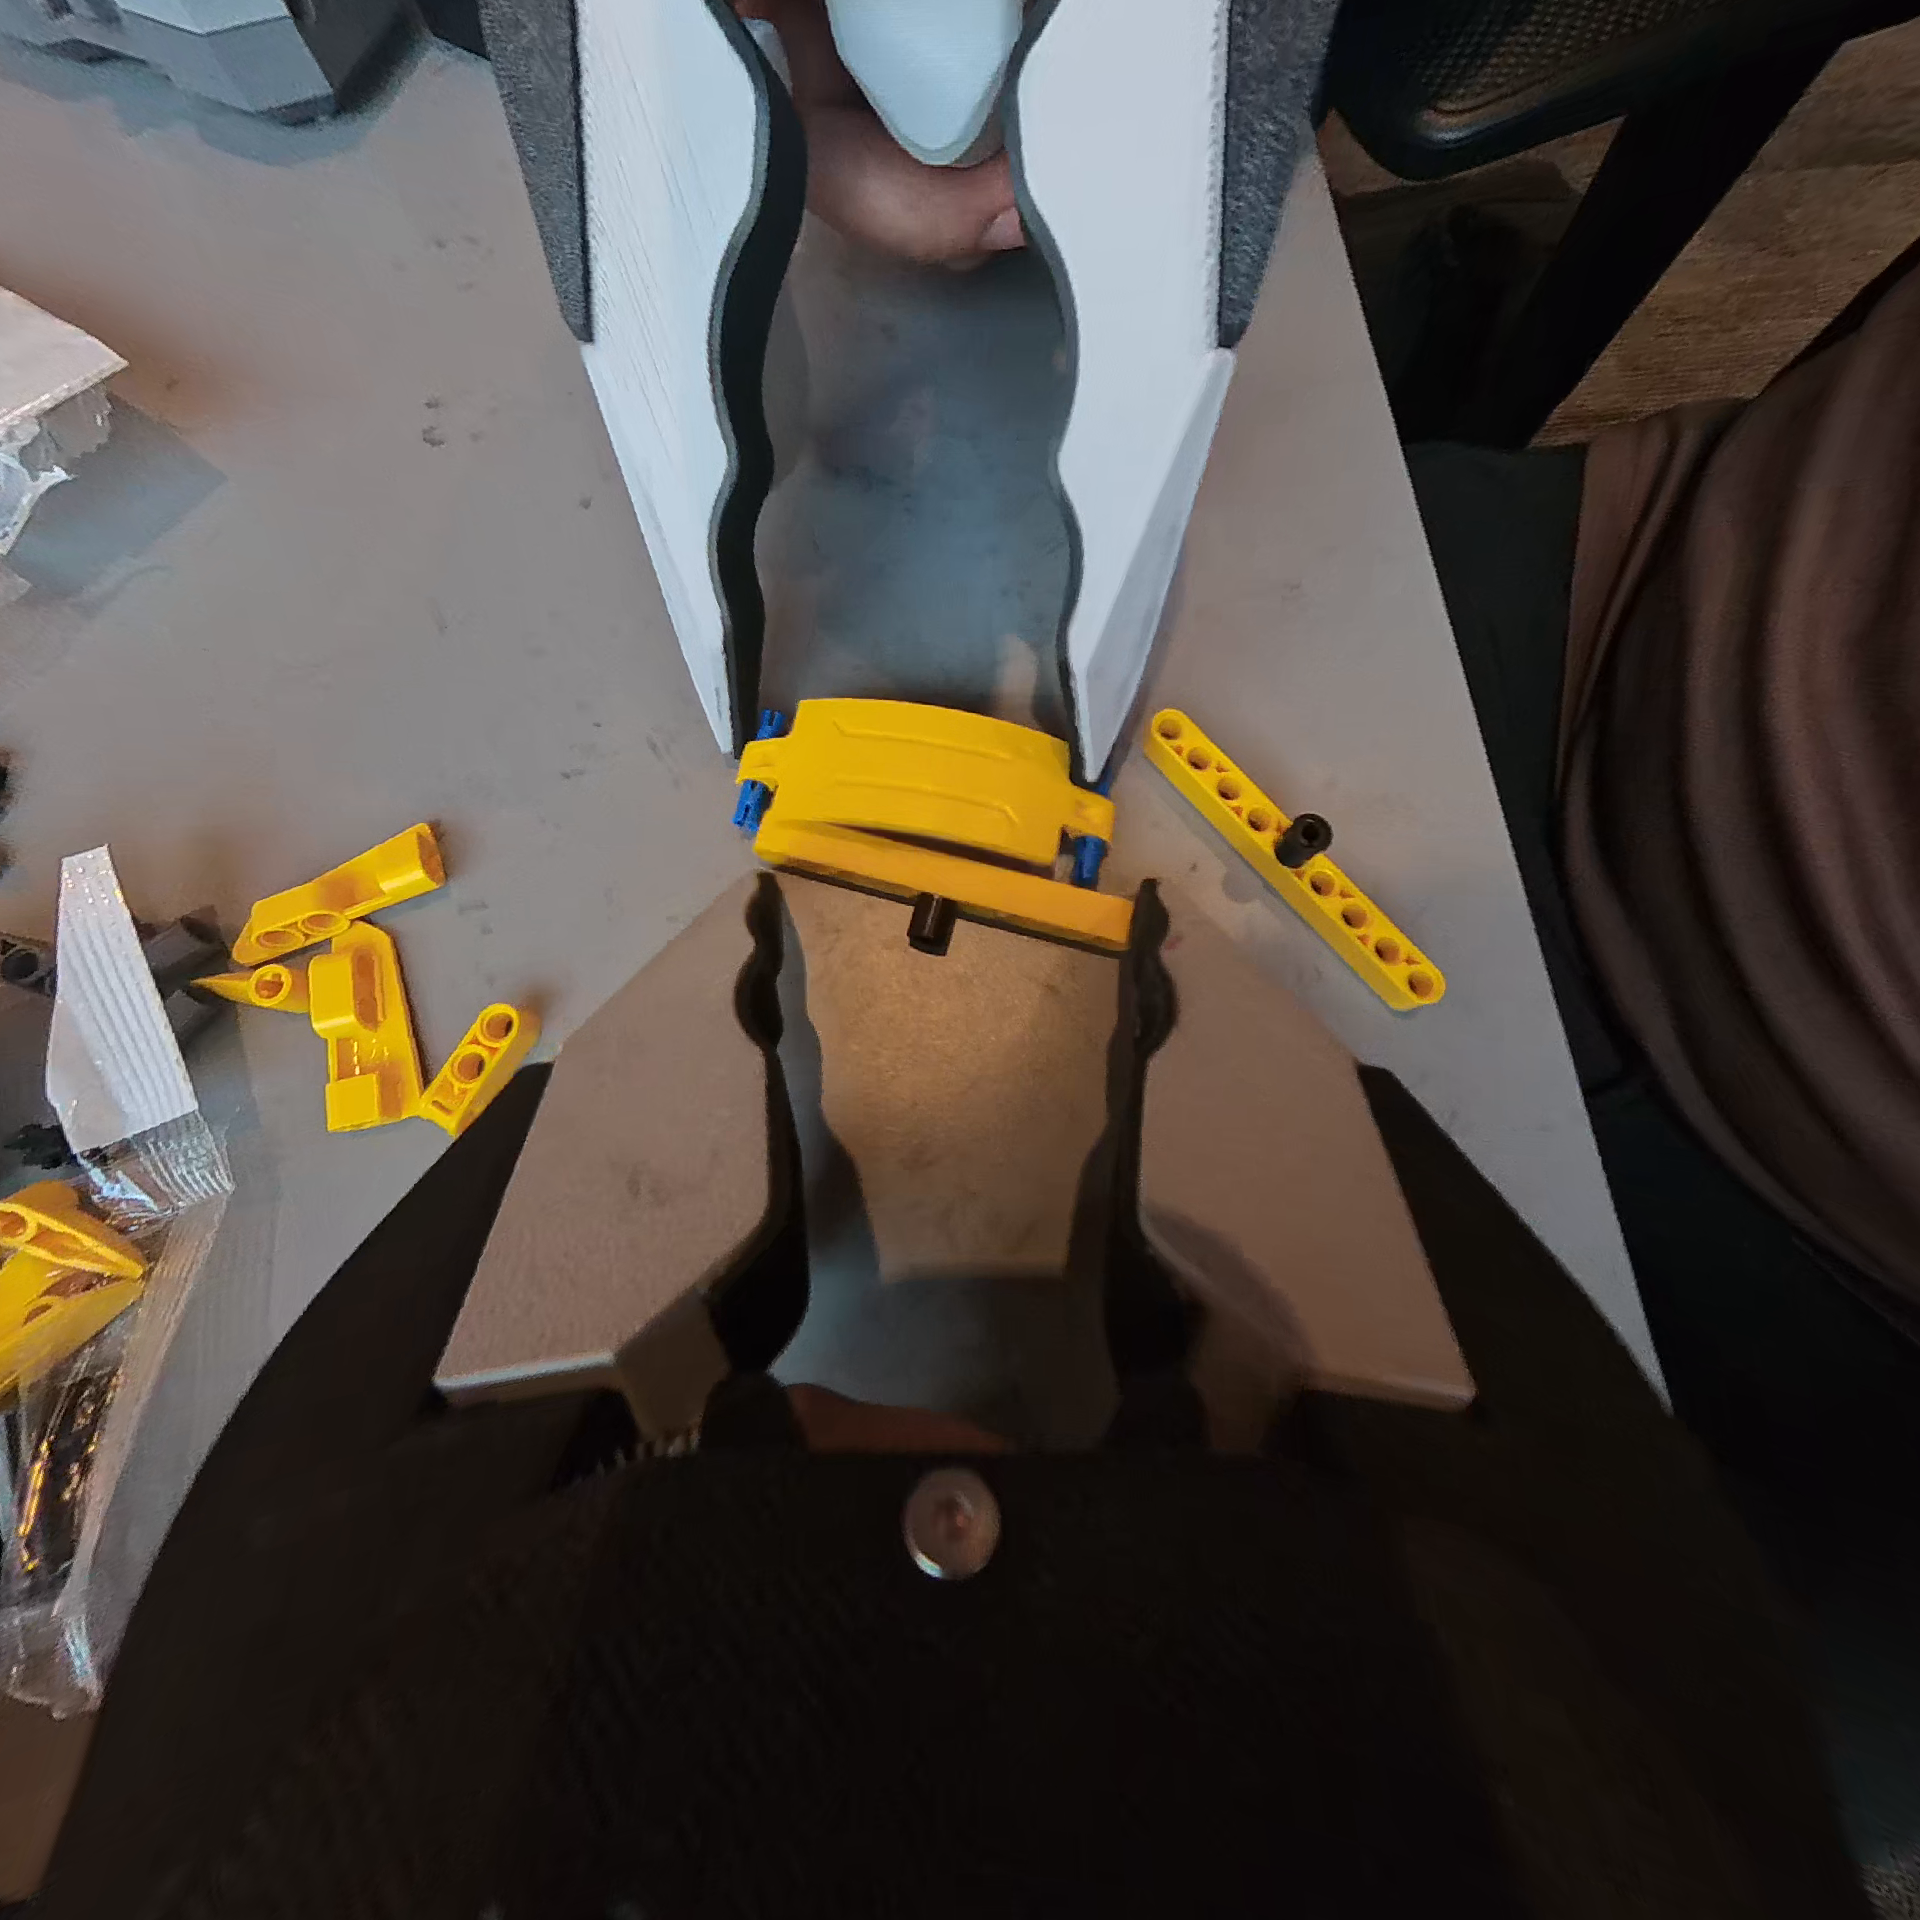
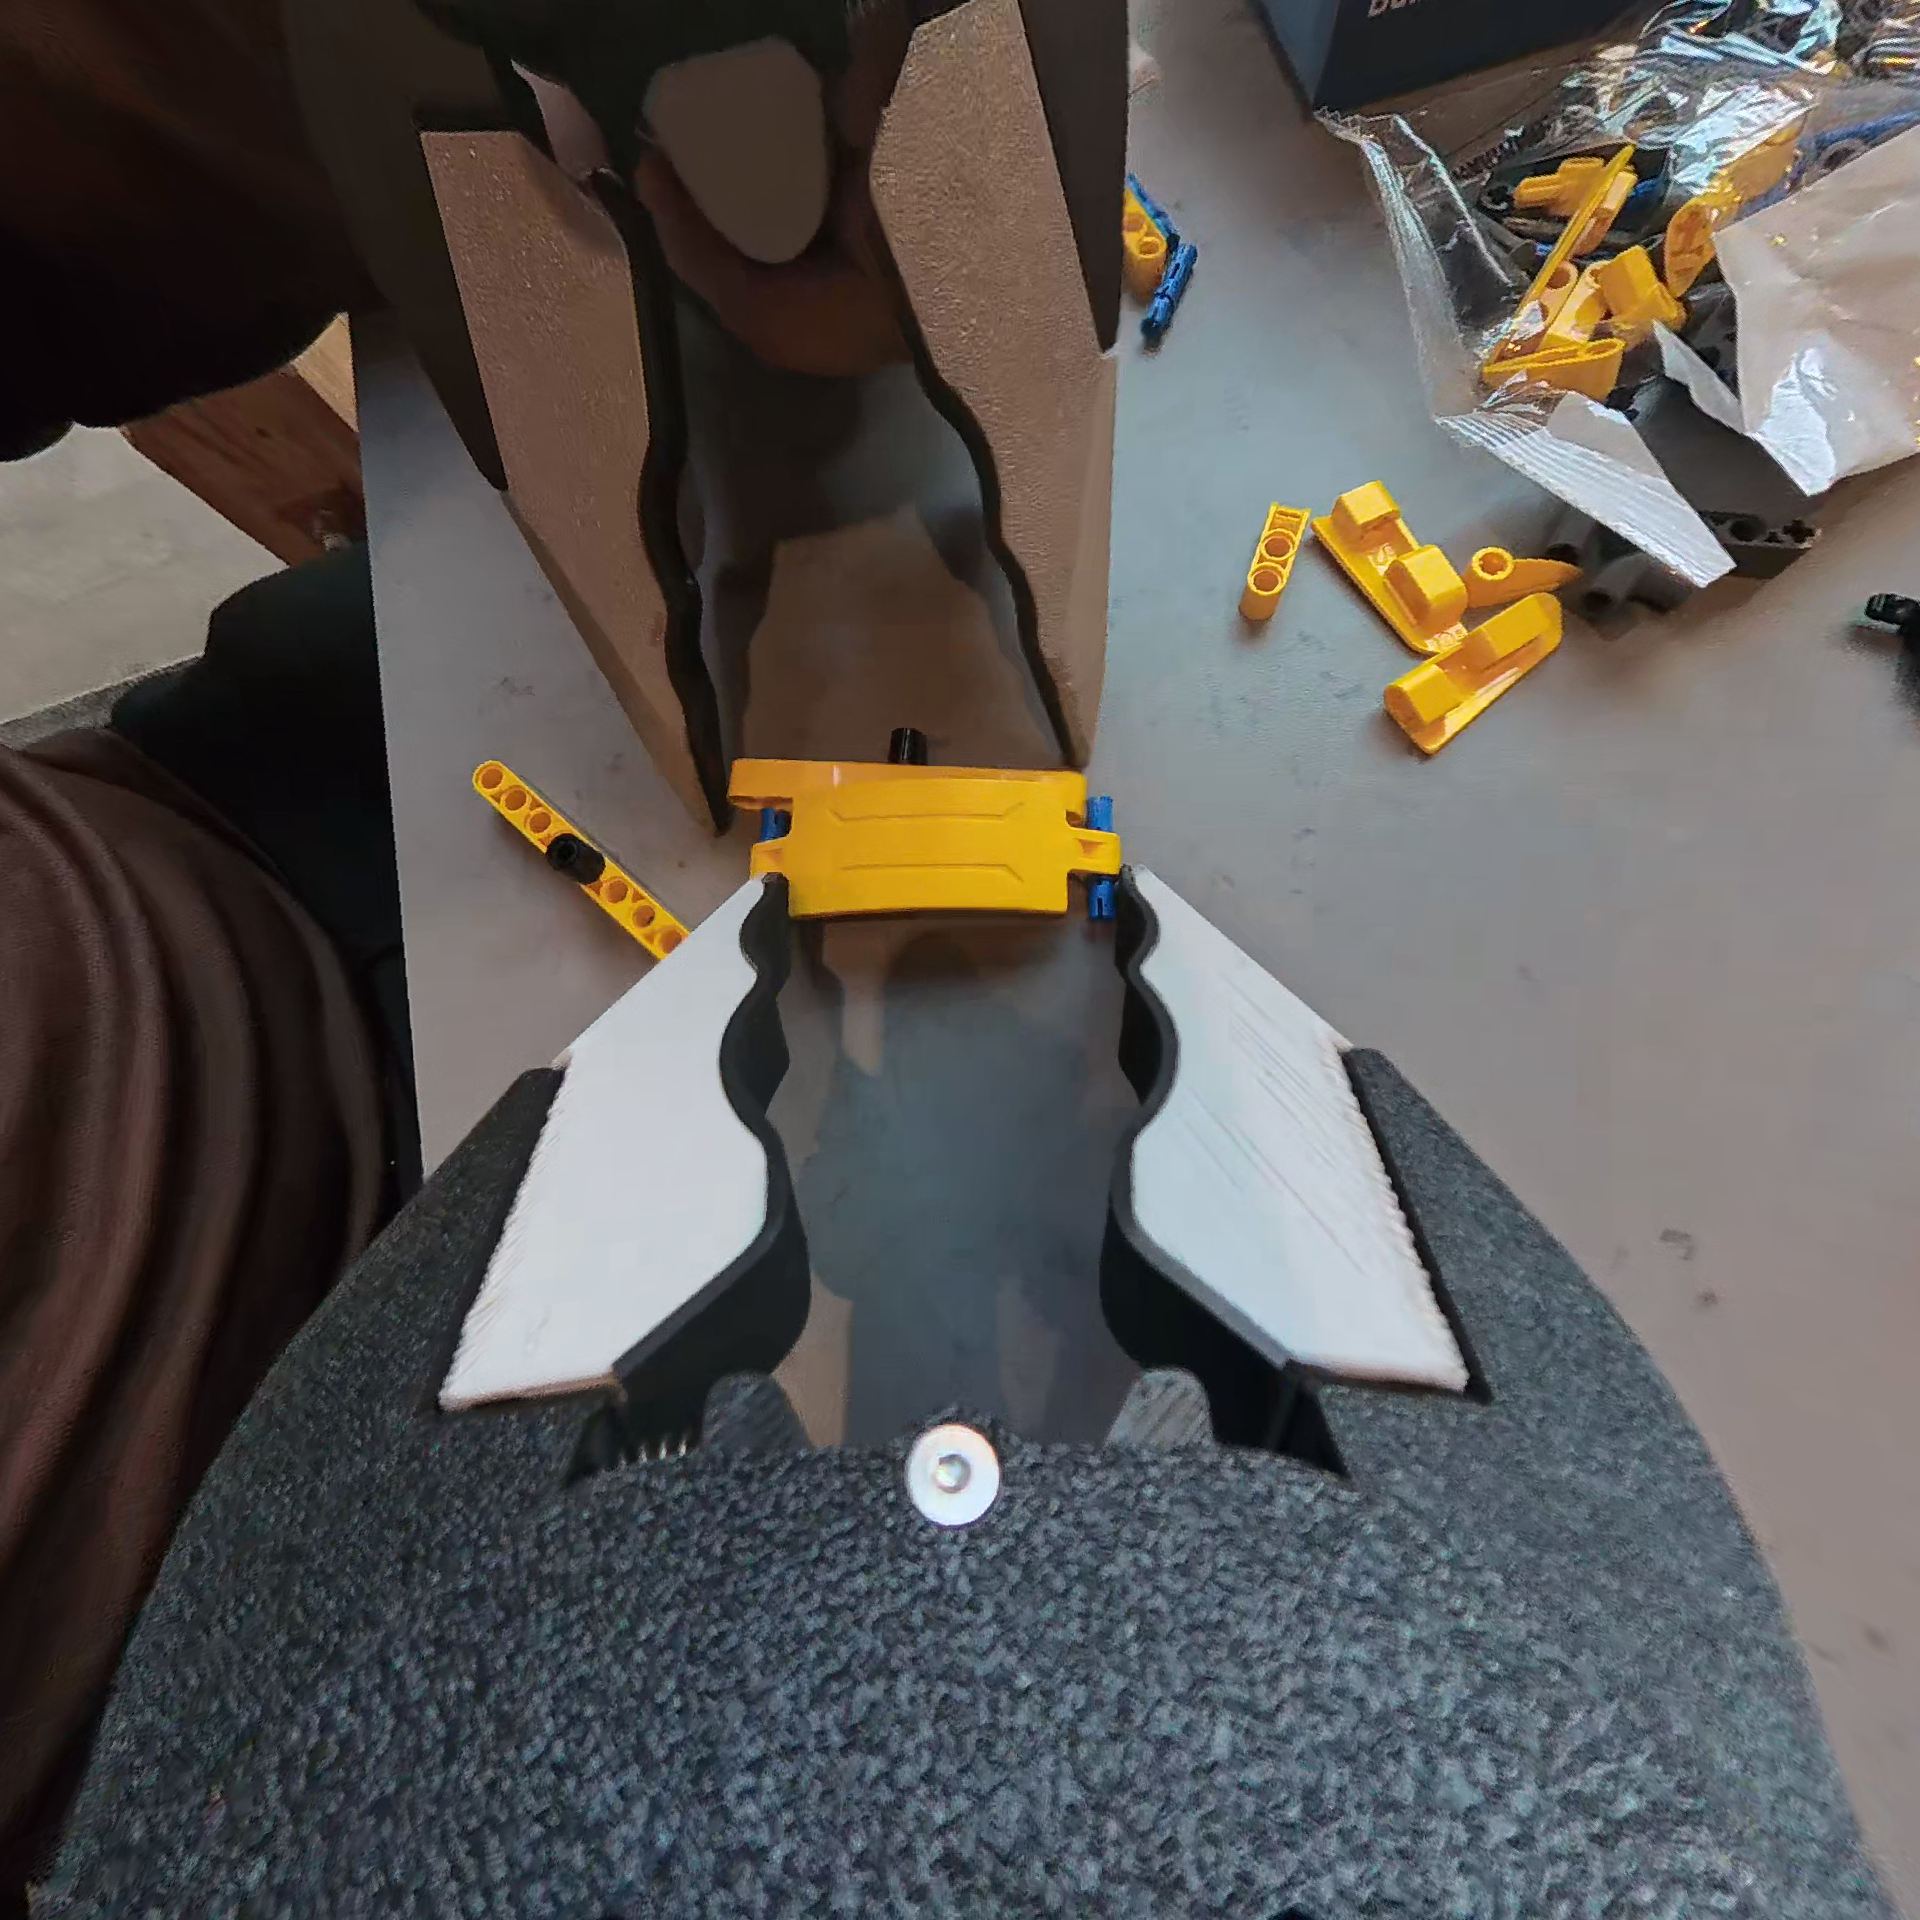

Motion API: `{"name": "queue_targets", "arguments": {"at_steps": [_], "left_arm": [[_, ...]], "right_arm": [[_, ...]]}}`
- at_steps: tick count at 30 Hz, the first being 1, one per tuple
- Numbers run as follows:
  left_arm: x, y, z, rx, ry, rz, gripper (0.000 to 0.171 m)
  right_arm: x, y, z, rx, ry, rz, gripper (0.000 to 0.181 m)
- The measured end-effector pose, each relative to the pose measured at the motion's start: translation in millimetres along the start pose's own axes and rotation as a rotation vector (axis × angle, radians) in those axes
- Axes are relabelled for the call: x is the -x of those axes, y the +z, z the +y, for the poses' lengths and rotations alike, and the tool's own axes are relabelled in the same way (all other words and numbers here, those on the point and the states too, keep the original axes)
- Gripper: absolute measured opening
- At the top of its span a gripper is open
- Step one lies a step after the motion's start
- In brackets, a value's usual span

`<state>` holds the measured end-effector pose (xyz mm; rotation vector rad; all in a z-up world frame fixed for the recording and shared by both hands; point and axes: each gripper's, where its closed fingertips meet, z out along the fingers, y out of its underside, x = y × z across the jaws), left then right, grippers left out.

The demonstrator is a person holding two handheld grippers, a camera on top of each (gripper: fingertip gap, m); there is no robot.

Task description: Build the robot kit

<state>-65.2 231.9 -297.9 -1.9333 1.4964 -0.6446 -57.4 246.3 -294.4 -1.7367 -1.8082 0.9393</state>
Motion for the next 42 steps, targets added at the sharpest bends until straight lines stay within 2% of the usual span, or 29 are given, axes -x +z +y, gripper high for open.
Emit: {"name": "queue_targets", "arguments": {"at_steps": [16, 19, 22, 28, 32, 34, 36, 39, 42], "left_arm": [[-1, -3, -1, -0.012, 0.020, -0.023, 0.072], [8, -7, -5, -0.048, -0.042, -0.048, 0.064], [16, -6, -3, -0.036, -0.093, -0.080, 0.067], [25, -9, -7, -0.033, -0.213, -0.133, 0.058], [30, -20, -17, -0.040, -0.288, -0.219, 0.047], [42, -24, -21, -0.053, -0.435, -0.314, 0.032], [42, -20, -20, -0.033, -0.543, -0.345, 0.032], [48, -17, -7, 0.066, -0.535, -0.486, 0.032], [41, -10, -3, 0.134, -0.533, -0.495, 0.028]], "right_arm": [[-2, -10, 10, 0.008, -0.059, 0.000, 0.063], [-1, -10, 10, 0.010, -0.056, -0.007, 0.063], [-2, -9, 9, 0.007, -0.058, 0.005, 0.063], [-4, -8, 8, 0.004, -0.024, 0.044, 0.063], [-6, -9, 7, -0.001, -0.028, 0.065, 0.063], [-8, -9, 7, -0.003, -0.024, 0.082, 0.065], [-12, -10, 7, -0.006, -0.011, 0.103, 0.064], [-12, -11, 6, -0.013, -0.028, 0.122, 0.062], [-9, -10, 5, -0.015, -0.043, 0.124, 0.059]]}}
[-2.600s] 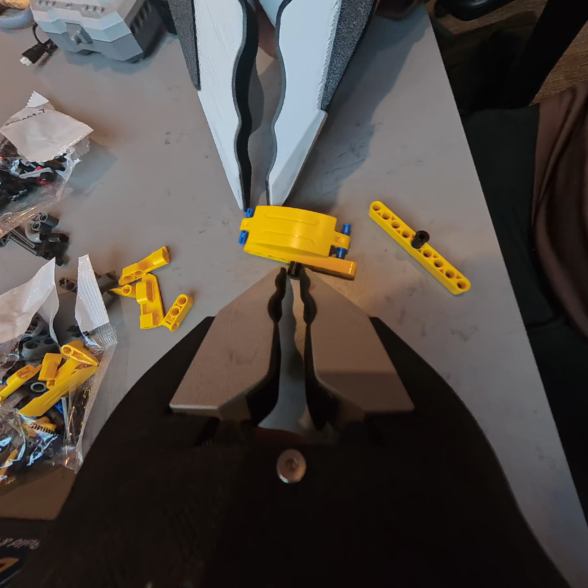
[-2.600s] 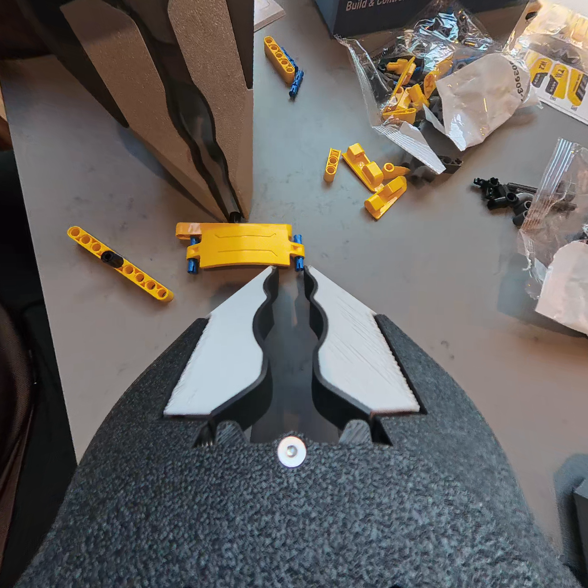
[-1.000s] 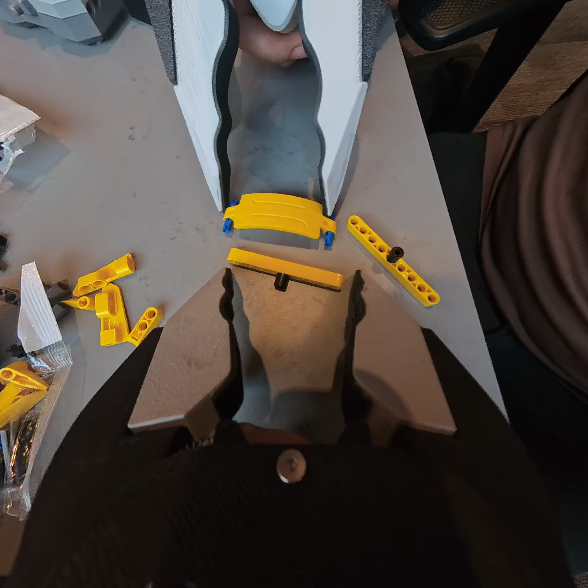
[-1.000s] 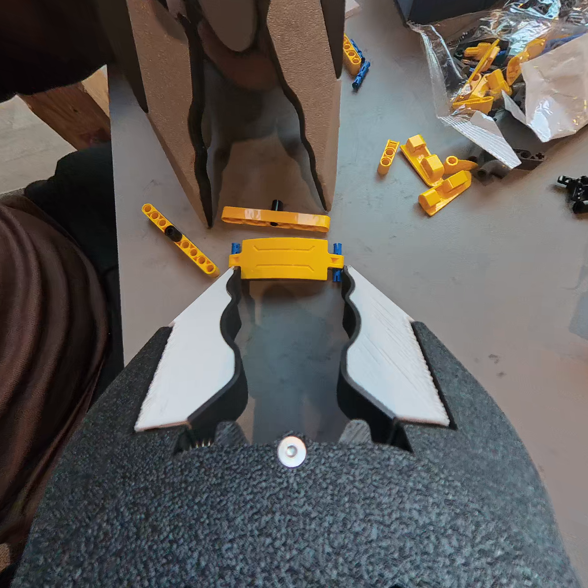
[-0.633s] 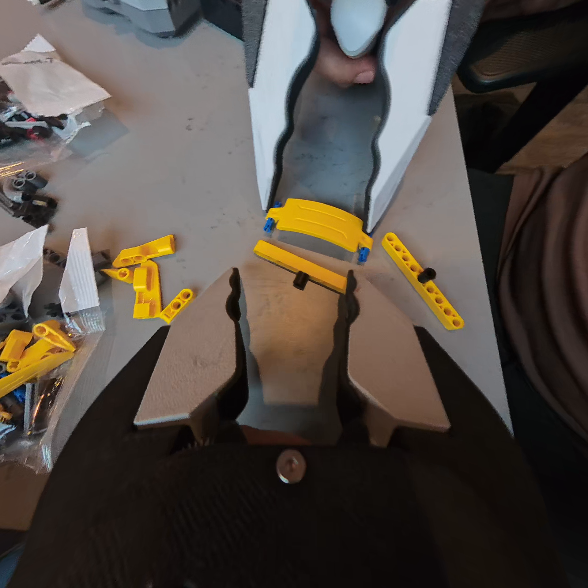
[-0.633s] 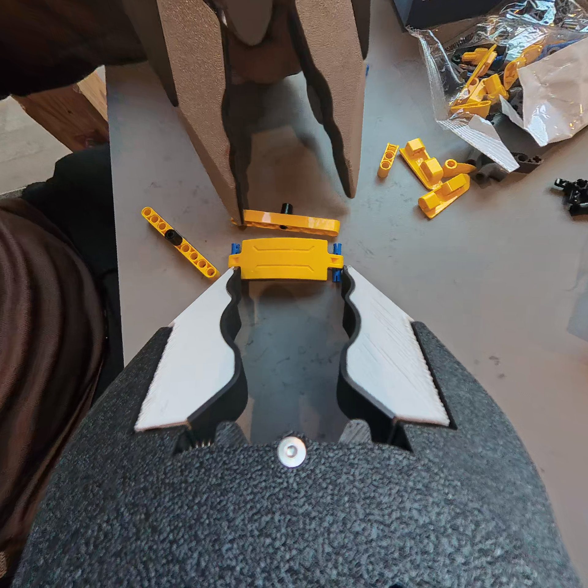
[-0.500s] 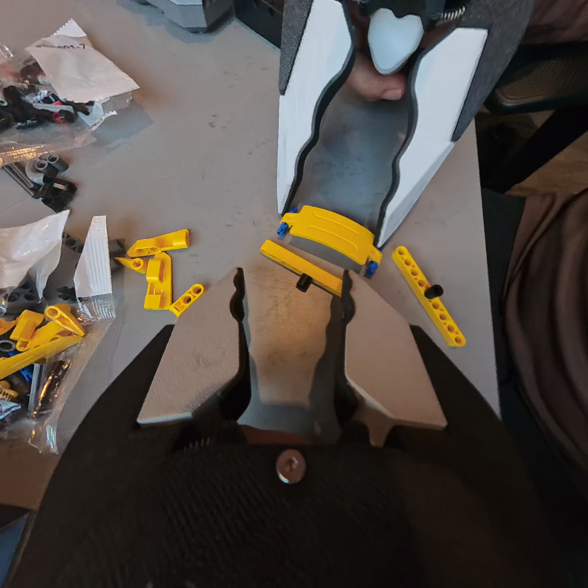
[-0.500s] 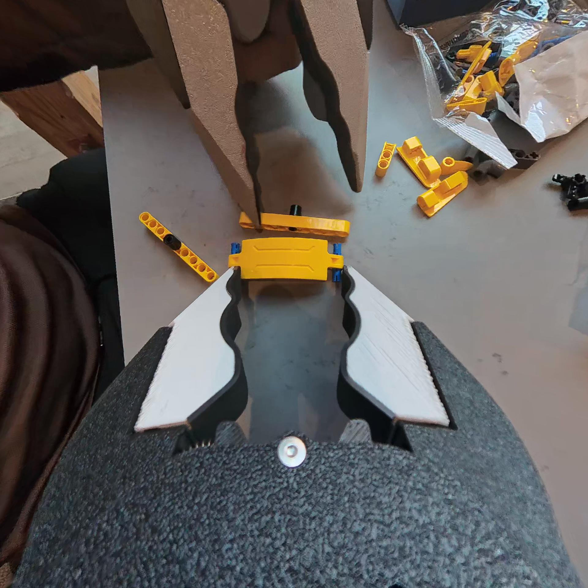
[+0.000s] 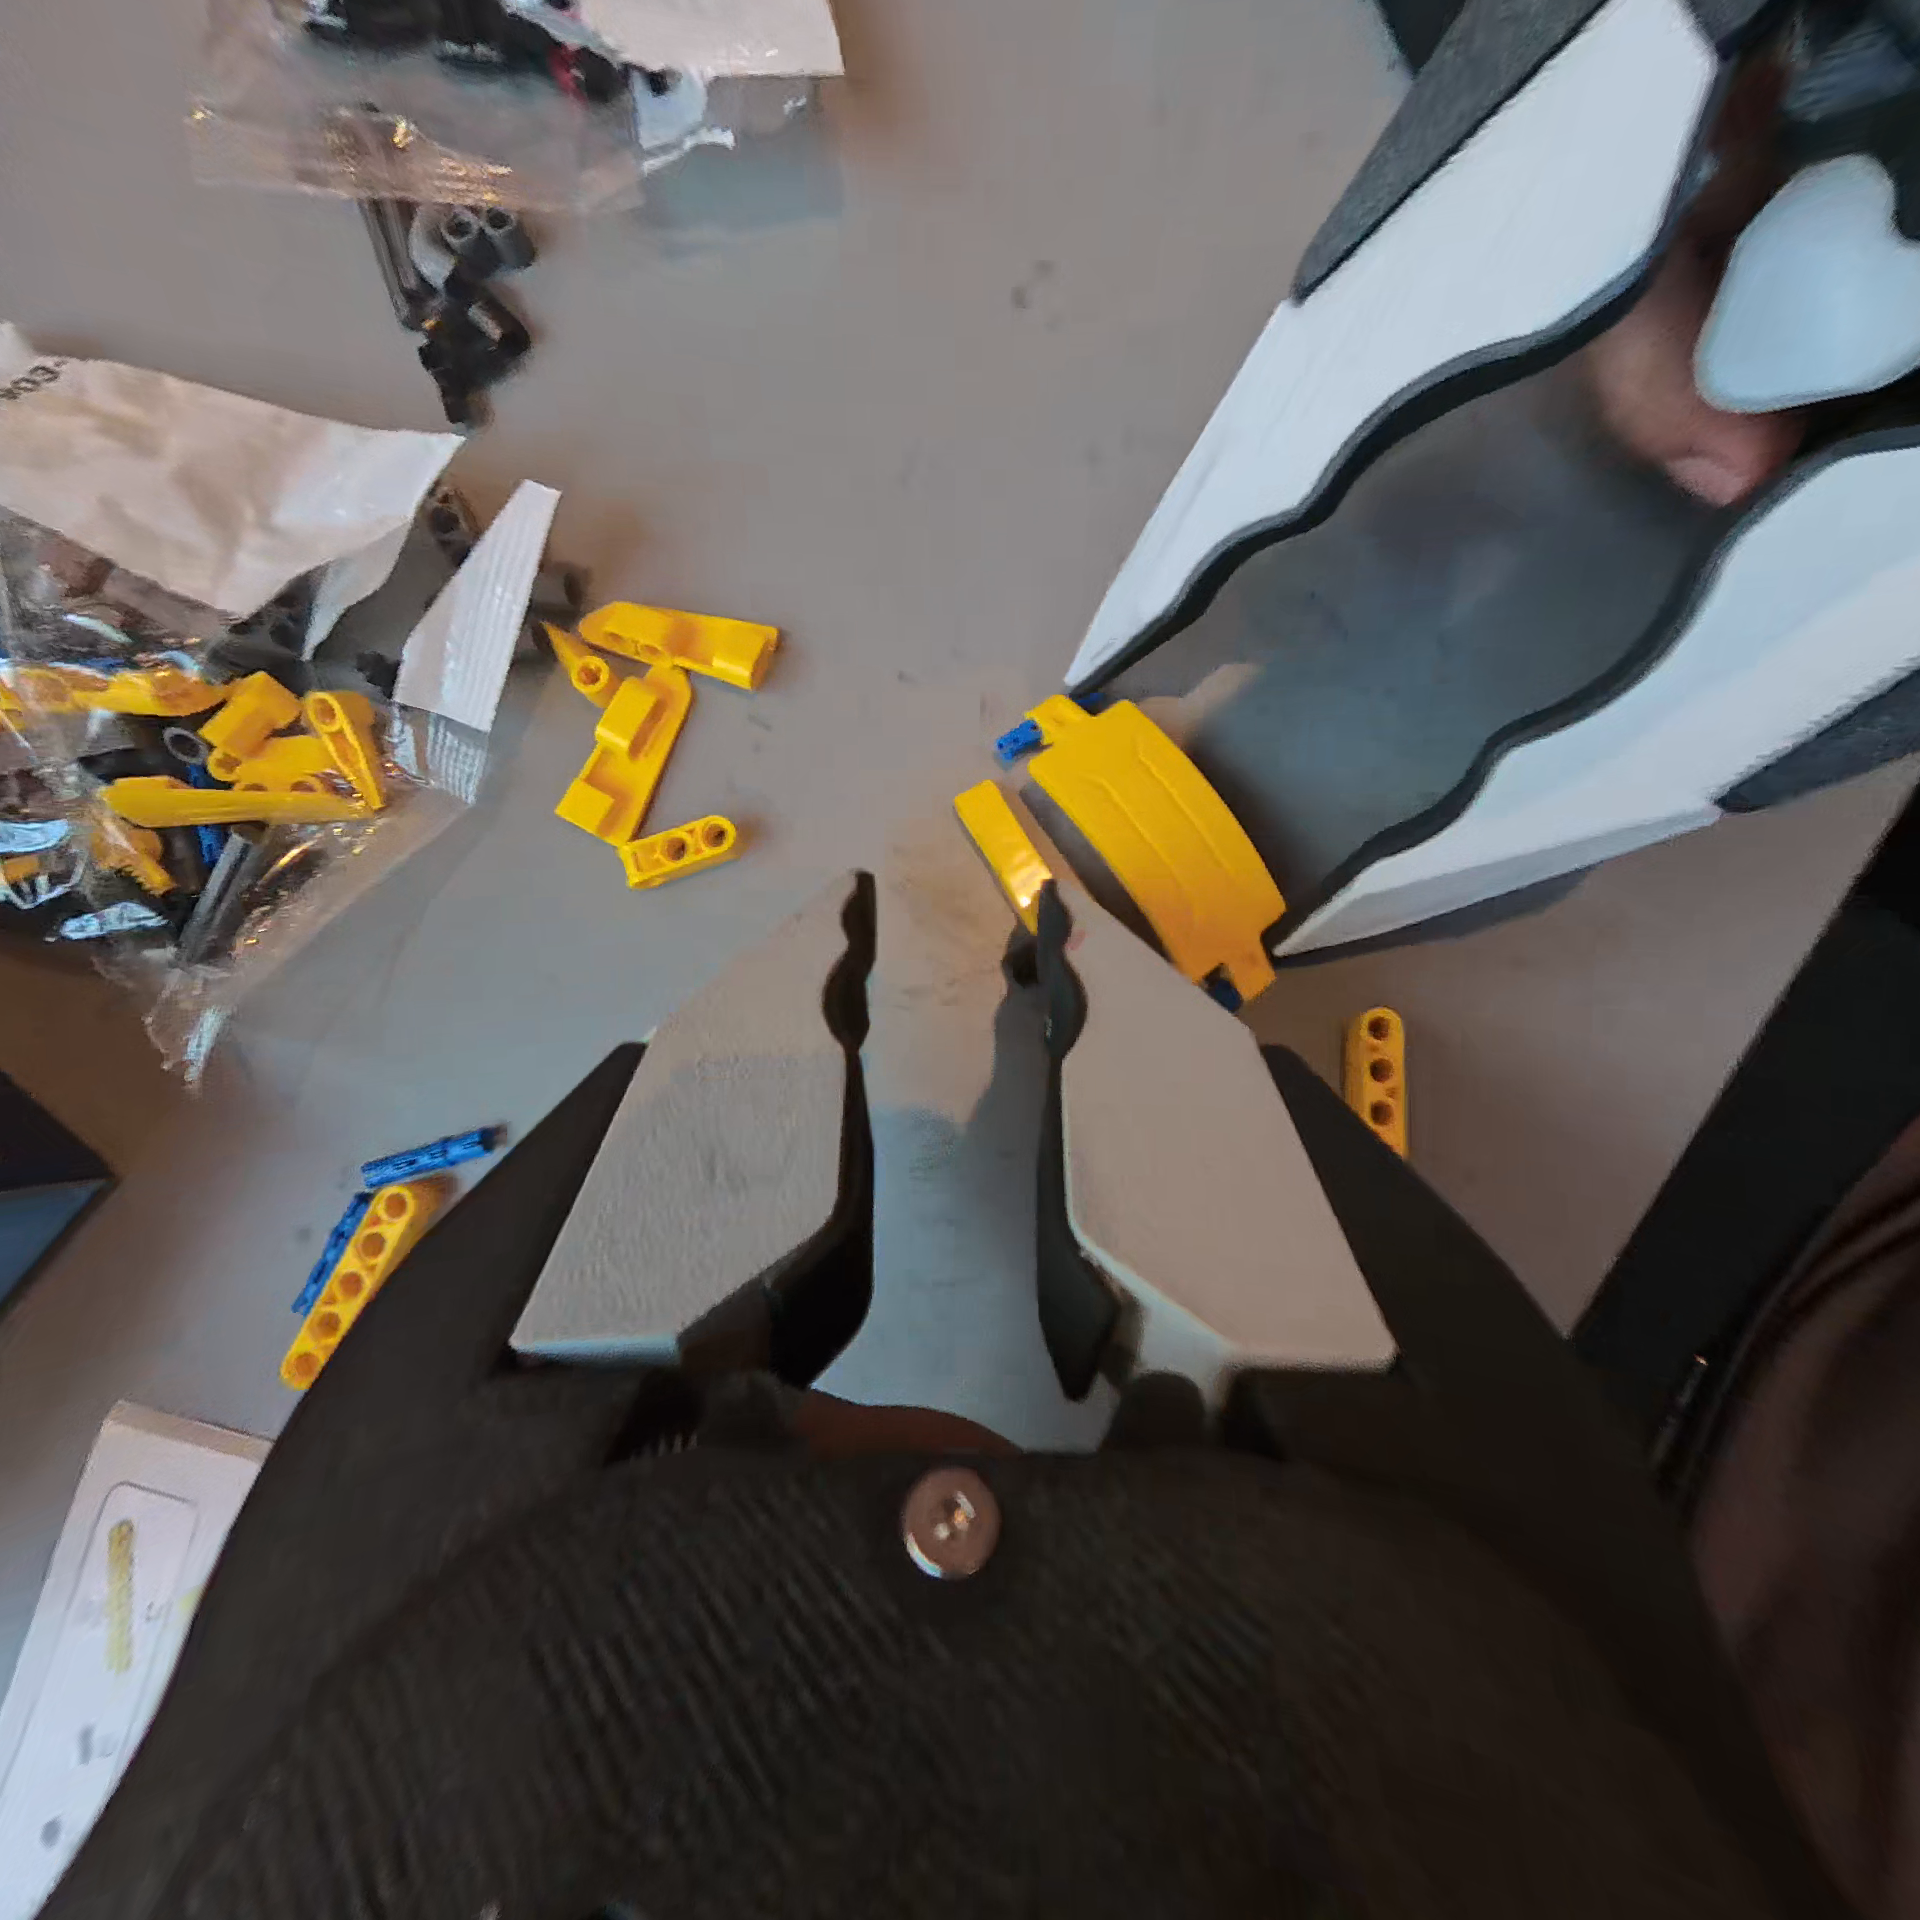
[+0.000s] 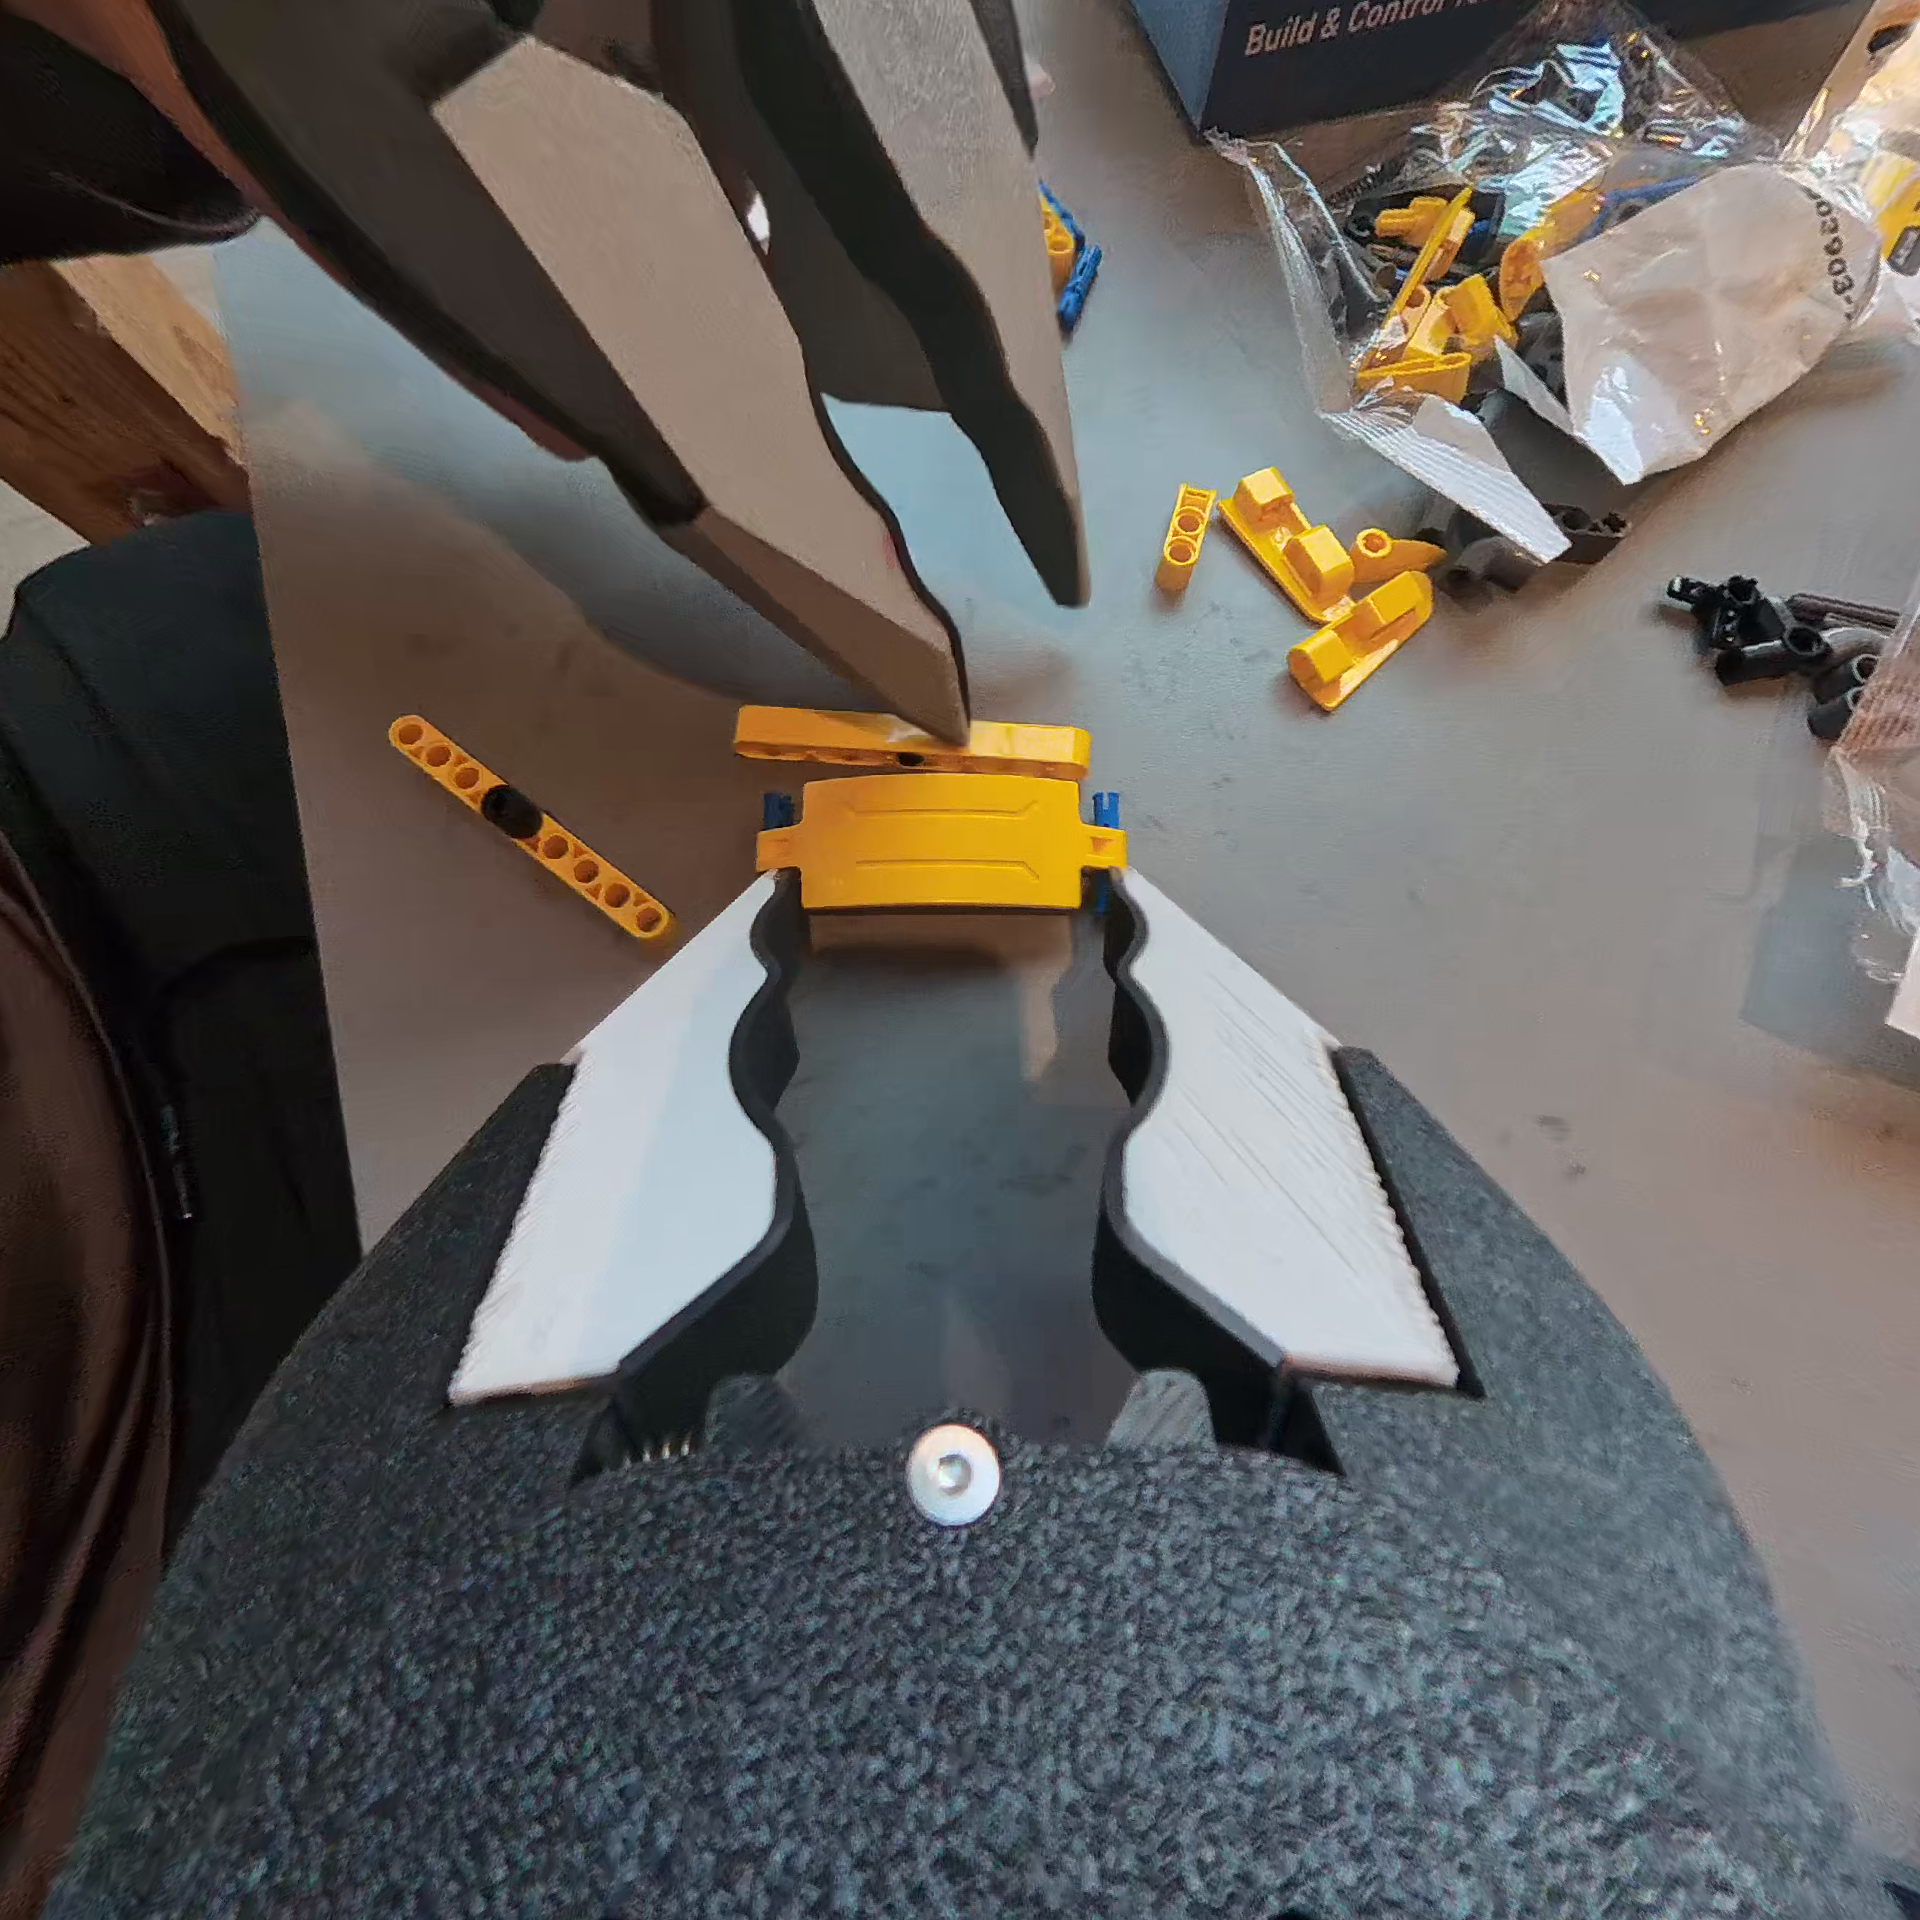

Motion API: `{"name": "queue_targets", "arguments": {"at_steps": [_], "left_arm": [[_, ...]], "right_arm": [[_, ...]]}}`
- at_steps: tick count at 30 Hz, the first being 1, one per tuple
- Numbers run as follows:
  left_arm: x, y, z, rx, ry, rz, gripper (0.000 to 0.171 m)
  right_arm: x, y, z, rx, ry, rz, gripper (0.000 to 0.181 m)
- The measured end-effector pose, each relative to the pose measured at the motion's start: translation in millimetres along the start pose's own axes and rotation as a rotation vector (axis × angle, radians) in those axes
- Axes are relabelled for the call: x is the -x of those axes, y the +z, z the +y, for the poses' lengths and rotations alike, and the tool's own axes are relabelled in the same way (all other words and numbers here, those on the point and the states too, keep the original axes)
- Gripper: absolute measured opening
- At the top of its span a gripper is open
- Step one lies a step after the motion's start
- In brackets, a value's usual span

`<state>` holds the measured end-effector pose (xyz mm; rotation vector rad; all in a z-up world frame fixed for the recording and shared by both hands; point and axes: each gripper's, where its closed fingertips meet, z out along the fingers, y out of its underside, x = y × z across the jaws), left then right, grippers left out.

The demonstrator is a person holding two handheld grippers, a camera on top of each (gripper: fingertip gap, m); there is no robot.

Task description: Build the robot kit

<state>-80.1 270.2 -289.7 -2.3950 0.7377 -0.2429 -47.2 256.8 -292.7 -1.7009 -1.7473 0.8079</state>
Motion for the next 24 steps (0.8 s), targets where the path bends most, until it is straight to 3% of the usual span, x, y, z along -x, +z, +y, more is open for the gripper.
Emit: {"name": "queue_targets", "arguments": {"at_steps": [3, 8, 24], "left_arm": [[-12, 4, 8, 0.056, 0.028, 0.020, 0.028], [-12, 6, 6, 0.040, 0.021, 0.003, 0.006], [-7, 9, 0, -0.006, -0.094, 0.058, 0.005]], "right_arm": [[1, 0, 0, 0.002, 0.023, 0.004, 0.058], [5, 0, 1, 0.004, 0.043, 0.018, 0.059], [4, 3, -2, 0.000, 0.098, 0.056, 0.058]]}}
